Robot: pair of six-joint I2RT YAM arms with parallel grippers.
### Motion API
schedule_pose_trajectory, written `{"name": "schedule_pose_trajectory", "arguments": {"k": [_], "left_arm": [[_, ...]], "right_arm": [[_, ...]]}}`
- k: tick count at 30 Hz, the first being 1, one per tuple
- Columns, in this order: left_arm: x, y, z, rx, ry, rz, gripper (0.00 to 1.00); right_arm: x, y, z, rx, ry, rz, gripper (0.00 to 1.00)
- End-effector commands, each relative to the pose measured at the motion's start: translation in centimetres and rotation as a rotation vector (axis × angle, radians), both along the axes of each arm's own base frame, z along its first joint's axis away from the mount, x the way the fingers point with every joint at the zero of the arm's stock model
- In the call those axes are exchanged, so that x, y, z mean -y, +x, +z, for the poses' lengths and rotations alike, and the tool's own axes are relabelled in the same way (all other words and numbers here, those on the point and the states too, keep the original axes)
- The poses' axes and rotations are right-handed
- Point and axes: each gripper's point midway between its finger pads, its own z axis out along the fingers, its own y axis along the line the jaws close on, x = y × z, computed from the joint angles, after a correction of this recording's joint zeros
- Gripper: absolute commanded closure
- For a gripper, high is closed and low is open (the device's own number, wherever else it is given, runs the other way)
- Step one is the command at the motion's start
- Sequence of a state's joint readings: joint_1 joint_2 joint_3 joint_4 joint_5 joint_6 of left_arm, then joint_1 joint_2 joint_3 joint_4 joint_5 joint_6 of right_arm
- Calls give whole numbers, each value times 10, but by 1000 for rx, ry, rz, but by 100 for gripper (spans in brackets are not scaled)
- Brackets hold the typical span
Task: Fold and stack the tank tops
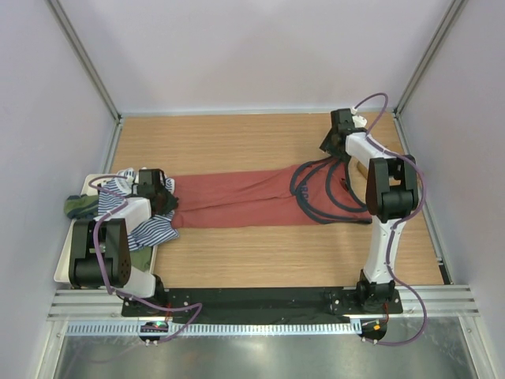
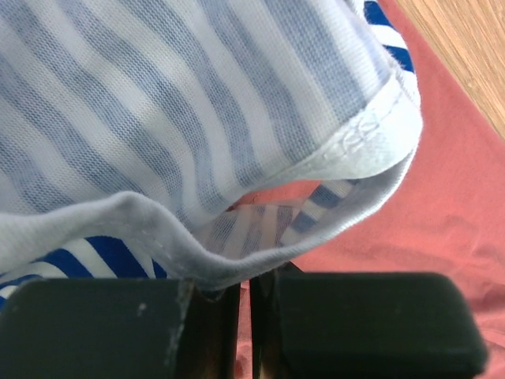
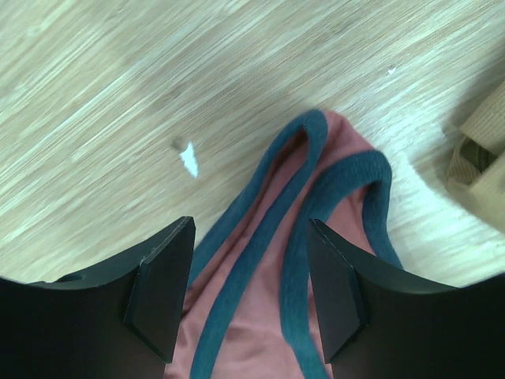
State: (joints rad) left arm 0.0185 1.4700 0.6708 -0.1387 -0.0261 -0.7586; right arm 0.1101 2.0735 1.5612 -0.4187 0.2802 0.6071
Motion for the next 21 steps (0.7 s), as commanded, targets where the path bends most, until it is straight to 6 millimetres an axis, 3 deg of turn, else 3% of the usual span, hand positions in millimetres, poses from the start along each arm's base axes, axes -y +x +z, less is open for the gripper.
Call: {"name": "schedule_pose_trajectory", "arguments": {"k": [1,8,11,12,14,17,18,19,20,21], "left_arm": [[-3,3,8,35,32,-5,94],[-2,4,9,39,33,-9,94],[-3,3,8,34,36,-10,94],[-3,3,8,36,36,-10,94],[-3,3,8,34,37,-9,94],[-4,3,8,36,42,-8,94],[-4,2,7,33,43,-7,94],[-4,2,7,31,43,-5,94],[-4,3,8,36,42,-3,94],[-4,2,7,33,43,-5,94]], "right_arm": [[11,17,9,39,-5,-61,36],[23,29,-10,23,12,-88,43],[26,31,-13,34,23,-95,64],[28,33,-10,44,25,-96,83],[32,36,-2,61,29,-99,99],[39,38,10,117,45,-118,99],[39,39,29,170,56,-116,99],[40,38,36,201,62,-115,99],[42,28,30,198,63,-120,99],[42,32,55,283,74,-121,99]]}}
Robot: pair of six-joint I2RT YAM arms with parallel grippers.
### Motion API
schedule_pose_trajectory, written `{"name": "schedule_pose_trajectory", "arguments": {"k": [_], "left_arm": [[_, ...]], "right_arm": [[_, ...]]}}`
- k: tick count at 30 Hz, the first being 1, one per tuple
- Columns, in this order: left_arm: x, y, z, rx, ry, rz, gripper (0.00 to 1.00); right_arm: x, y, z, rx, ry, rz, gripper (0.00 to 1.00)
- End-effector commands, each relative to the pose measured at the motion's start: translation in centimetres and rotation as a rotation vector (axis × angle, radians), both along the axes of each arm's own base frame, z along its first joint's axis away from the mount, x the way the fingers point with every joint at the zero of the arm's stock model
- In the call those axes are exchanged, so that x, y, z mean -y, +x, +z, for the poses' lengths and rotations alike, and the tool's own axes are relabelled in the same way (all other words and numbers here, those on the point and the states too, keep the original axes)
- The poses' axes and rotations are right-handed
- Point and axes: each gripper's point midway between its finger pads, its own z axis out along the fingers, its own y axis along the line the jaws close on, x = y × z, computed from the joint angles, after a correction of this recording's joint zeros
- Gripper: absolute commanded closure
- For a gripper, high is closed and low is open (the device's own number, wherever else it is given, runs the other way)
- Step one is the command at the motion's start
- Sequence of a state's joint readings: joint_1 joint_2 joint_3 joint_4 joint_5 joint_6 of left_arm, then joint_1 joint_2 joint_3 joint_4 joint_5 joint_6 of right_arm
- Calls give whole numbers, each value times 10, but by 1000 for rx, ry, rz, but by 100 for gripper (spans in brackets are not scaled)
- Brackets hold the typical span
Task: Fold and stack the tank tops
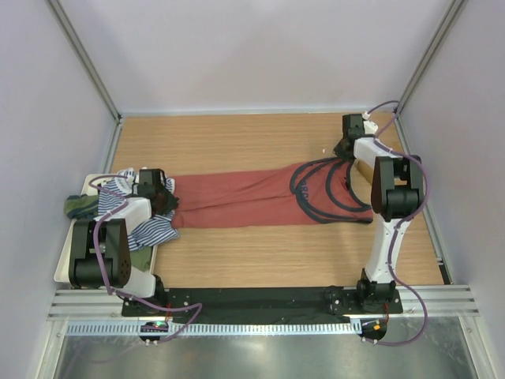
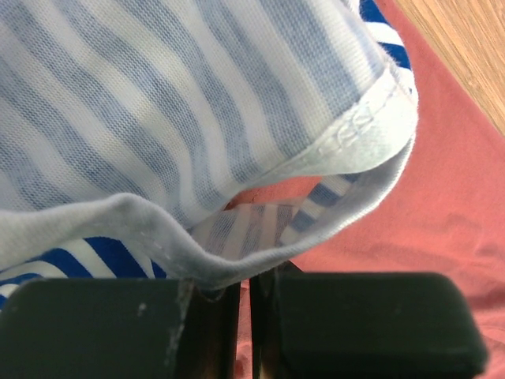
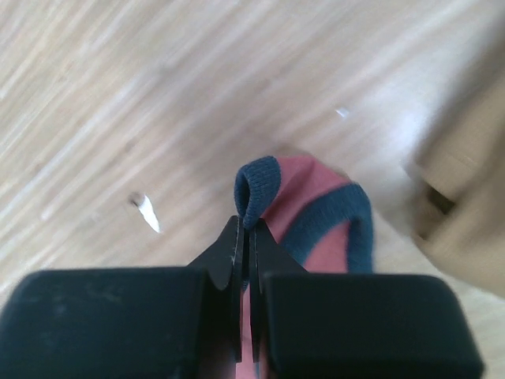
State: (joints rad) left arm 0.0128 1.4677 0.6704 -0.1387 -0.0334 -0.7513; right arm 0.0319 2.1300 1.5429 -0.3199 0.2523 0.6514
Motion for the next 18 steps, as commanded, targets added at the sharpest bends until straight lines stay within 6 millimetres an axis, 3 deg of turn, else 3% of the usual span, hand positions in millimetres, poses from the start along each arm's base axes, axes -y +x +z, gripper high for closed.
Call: {"name": "schedule_pose_trajectory", "arguments": {"k": [1,2,6,8,9,10,18], "left_arm": [[-5,3,8,33,34,3,94],[-5,2,6,28,34,3,94],[-5,2,7,30,35,2,94],[-5,1,7,28,35,2,94],[-5,2,7,30,36,3,94],[-5,1,6,28,36,3,94],[-5,1,5,23,39,1,94]], "right_arm": [[10,16,83,275,14,-31,99],[10,12,79,286,14,-32,99],[13,1,98,371,8,-45,99],[12,-9,94,386,20,-51,99],[26,-8,96,414,30,-75,99],[28,-9,94,418,42,-80,99],[44,-19,35,390,250,-139,99]]}}
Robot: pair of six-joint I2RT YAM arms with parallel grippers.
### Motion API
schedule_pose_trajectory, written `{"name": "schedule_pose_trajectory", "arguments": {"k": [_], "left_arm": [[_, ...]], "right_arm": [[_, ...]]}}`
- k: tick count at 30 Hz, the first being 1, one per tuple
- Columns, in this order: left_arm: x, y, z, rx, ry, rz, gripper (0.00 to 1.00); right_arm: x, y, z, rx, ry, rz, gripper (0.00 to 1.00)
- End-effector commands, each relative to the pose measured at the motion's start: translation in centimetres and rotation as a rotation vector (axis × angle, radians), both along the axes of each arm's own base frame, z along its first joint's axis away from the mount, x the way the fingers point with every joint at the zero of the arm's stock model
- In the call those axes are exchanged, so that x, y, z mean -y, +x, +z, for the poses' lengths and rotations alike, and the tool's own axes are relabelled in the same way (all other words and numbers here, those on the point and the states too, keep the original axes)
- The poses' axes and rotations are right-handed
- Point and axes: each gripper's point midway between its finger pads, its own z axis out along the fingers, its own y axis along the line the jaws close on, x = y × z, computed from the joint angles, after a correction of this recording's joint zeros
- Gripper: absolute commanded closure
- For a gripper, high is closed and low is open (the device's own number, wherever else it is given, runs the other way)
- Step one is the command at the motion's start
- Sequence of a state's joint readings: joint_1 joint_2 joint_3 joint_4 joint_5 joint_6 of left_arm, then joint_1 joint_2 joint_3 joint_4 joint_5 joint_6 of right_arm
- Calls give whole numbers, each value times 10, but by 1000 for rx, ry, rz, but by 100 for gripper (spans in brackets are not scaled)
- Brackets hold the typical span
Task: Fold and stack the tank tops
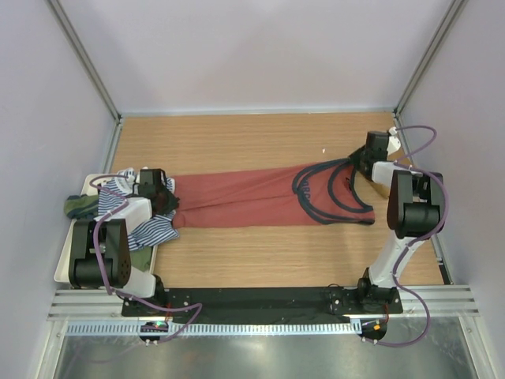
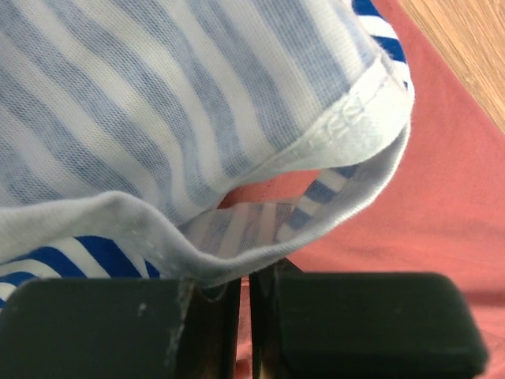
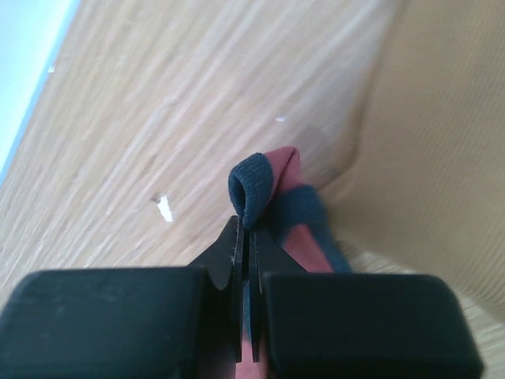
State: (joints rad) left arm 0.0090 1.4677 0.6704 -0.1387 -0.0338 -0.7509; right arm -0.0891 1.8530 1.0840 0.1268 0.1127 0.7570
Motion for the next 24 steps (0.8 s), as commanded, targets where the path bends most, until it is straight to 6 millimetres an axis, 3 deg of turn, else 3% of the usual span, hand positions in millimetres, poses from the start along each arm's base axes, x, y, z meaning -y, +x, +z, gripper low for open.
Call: {"name": "schedule_pose_trajectory", "arguments": {"k": [1,5,7,10,15,16,19,22,24], "left_arm": [[-7,1,5,23,38,6,94],[-7,1,5,23,41,3,94],[-7,1,5,22,41,3,94],[-8,3,8,32,50,-2,94],[8,2,14,53,88,-57,94],[10,3,17,61,91,-62,94],[16,3,23,74,116,-78,92],[22,3,33,89,151,-91,90],[28,0,40,90,182,-109,83]], "right_arm": [[12,11,-3,99,108,-39,99],[17,7,-11,93,108,-60,95],[18,6,-12,87,105,-69,88],[18,5,-9,86,88,-51,54],[12,2,12,53,8,-19,42],[10,4,25,64,-24,-5,39],[2,-5,32,16,-64,7,32],[-3,-21,36,-79,-114,-4,30],[-2,-45,27,-208,-144,-32,27]]}}
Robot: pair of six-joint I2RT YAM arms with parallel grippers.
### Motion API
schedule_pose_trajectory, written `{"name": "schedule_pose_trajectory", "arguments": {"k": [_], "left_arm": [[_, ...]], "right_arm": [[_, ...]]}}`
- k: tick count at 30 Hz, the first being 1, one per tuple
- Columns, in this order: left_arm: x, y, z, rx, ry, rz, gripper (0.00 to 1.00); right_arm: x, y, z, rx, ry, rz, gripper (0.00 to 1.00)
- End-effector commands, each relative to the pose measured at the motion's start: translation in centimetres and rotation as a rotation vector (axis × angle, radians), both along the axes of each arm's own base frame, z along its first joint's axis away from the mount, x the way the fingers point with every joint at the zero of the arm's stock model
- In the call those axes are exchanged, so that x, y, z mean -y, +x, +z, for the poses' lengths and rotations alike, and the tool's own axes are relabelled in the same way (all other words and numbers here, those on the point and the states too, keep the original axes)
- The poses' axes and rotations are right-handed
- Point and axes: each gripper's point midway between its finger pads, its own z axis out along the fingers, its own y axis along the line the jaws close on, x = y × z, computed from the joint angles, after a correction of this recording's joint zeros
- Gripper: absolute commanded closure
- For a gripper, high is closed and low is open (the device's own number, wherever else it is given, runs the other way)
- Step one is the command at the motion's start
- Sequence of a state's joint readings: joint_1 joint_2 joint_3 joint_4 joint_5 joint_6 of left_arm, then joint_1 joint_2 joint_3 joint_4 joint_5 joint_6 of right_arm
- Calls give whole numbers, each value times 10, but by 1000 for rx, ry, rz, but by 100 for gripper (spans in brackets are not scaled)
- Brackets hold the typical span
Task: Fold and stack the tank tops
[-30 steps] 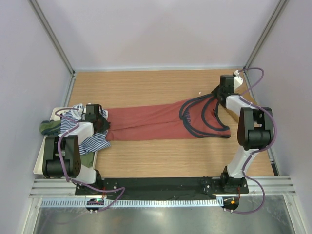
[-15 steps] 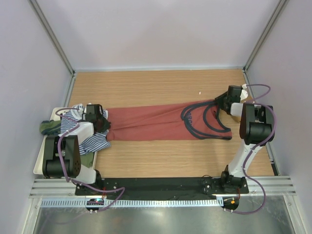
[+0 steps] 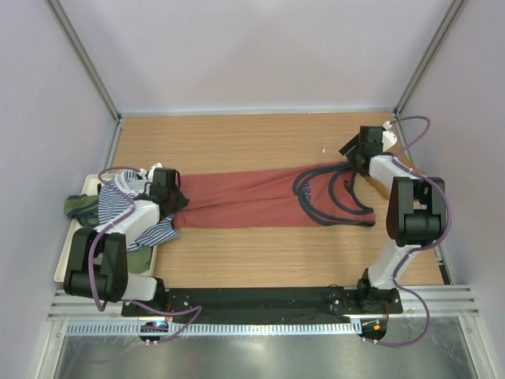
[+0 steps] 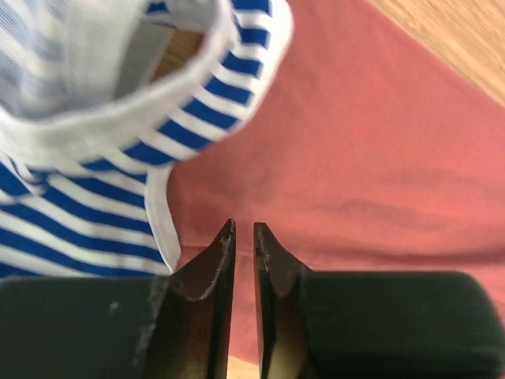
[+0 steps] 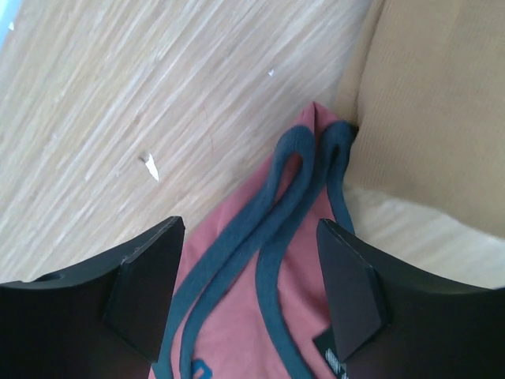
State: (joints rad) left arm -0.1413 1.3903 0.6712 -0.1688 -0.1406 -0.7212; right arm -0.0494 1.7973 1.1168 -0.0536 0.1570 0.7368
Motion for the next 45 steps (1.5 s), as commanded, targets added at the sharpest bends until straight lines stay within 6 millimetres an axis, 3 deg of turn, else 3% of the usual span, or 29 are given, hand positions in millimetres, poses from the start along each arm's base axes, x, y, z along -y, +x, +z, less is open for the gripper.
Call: {"name": "schedule_pose_trajectory", "arguments": {"k": [1,4,5,7,12,16,21,24,32,35,38,42,44,45], "left_arm": [[0,8,29,57,90,0,80],[3,9,45,72,116,1,62],[4,7,47,66,118,-3,56],[8,12,57,79,116,-18,51],[26,24,67,79,88,-68,50],[35,34,47,12,88,-115,50],[38,43,33,-24,111,-143,49],[39,47,28,-27,117,-156,45],[41,44,6,-88,112,-174,44],[50,37,-5,-124,58,-183,45],[58,31,-15,-140,23,-197,45],[66,16,-27,-180,18,-228,46],[73,4,-32,-201,3,-248,47],[76,-1,-34,-209,-5,-262,48]], "right_arm": [[16,-30,24,-130,-139,-77,25],[15,-59,22,-209,-164,-89,20],[4,-67,22,-220,-167,-63,20],[0,-89,26,-220,-163,-65,20],[-11,-143,25,-245,-118,-78,26],[-22,-180,22,-224,-55,-45,30],[-44,-199,1,-263,46,35,32],[-46,-206,-15,-318,48,42,35],[-46,-194,-44,-360,36,33,37],[-42,-183,-55,-390,13,23,48],[-41,-163,-56,-385,-4,14,78],[-47,-117,-48,-322,15,24,92],[-48,-101,-61,-353,4,28,95],[-50,-78,-50,-318,6,36,95]]}}
